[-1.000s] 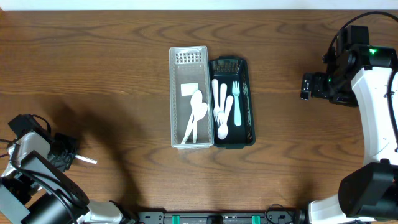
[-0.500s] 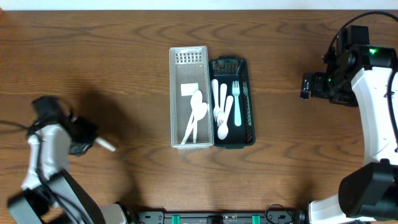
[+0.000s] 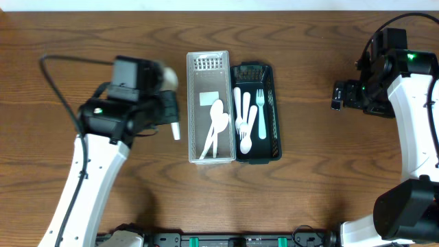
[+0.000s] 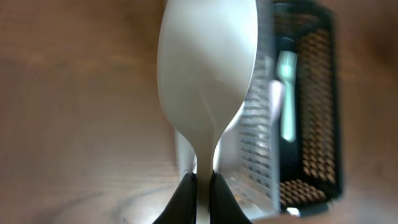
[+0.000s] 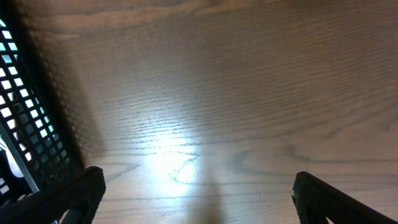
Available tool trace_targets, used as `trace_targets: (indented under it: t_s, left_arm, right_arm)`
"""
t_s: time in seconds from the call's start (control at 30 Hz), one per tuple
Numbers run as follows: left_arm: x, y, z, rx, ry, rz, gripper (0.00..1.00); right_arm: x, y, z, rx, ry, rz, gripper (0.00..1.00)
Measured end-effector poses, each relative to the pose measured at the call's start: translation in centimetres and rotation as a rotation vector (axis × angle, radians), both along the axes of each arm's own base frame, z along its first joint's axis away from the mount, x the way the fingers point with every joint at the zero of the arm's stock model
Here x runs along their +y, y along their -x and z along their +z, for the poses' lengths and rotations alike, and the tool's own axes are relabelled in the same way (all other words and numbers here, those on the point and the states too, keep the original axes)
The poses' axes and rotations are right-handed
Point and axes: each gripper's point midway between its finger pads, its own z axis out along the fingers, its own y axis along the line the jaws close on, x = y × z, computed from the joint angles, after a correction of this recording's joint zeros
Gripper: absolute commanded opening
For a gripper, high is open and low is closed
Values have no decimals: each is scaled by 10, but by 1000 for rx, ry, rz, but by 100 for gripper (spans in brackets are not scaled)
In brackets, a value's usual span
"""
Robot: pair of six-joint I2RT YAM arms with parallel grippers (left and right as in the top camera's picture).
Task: Pack container
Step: 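Carry the spoon toward the clear basket and lower it in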
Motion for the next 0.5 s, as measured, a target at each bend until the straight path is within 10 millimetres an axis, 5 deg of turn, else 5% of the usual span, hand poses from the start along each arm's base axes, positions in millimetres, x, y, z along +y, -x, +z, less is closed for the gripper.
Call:
trace_targets:
  t_s: [0.17,0.5]
  left_arm:
    - [-41,-1,5,-45,-81,-194,6]
    - [-57,-28,-94,163,-229,-285,6]
  right_arm:
    - [1,0,0,-1,-5,1,99]
    - [4,0,0,-3,-22,3,99]
